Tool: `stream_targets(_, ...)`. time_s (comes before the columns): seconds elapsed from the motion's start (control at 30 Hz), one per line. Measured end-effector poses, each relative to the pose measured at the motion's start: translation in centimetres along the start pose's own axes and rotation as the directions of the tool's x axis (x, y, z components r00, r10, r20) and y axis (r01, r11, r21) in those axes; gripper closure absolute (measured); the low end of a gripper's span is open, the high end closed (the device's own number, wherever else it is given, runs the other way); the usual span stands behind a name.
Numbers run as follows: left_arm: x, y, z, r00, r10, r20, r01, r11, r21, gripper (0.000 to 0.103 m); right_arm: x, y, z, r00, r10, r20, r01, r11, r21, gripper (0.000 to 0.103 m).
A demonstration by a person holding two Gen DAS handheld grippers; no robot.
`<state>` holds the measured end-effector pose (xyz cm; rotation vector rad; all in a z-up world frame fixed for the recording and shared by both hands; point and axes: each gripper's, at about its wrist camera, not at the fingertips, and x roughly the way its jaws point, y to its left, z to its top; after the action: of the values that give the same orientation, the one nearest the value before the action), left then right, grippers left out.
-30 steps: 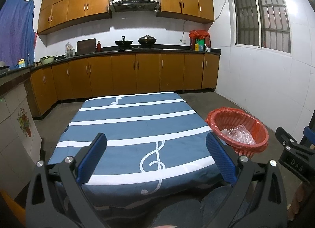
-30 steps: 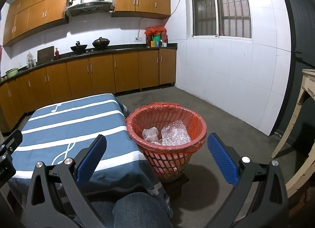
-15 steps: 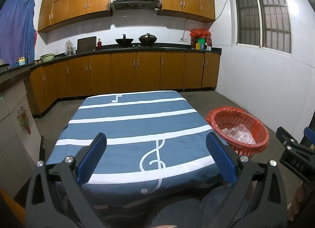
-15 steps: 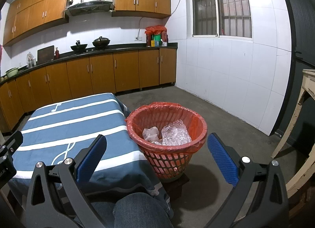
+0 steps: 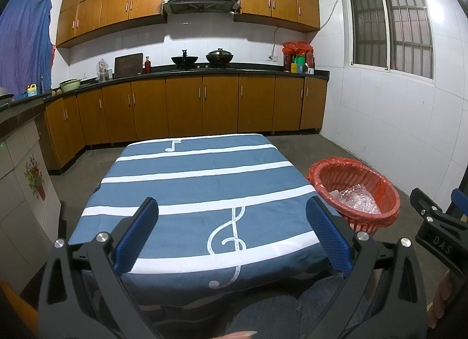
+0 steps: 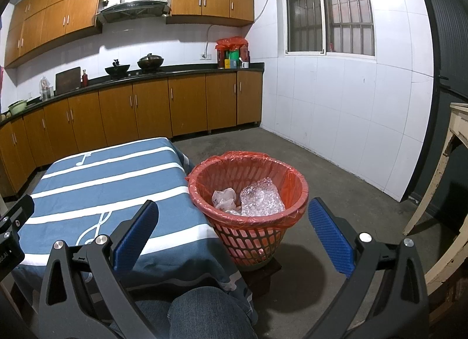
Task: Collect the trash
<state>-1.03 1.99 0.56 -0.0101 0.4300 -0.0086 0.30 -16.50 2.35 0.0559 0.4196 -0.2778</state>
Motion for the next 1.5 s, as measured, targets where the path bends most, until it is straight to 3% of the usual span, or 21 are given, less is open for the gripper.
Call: stream_targets(1.5,0.59,-0.07,-0.22,1.000,0.000,-0.018,0.000,1.000,0.000,0.004,0.19,0.14,-0.10,1.000,0.002,-0.006,-0.002,1.000,-0.001,0.002)
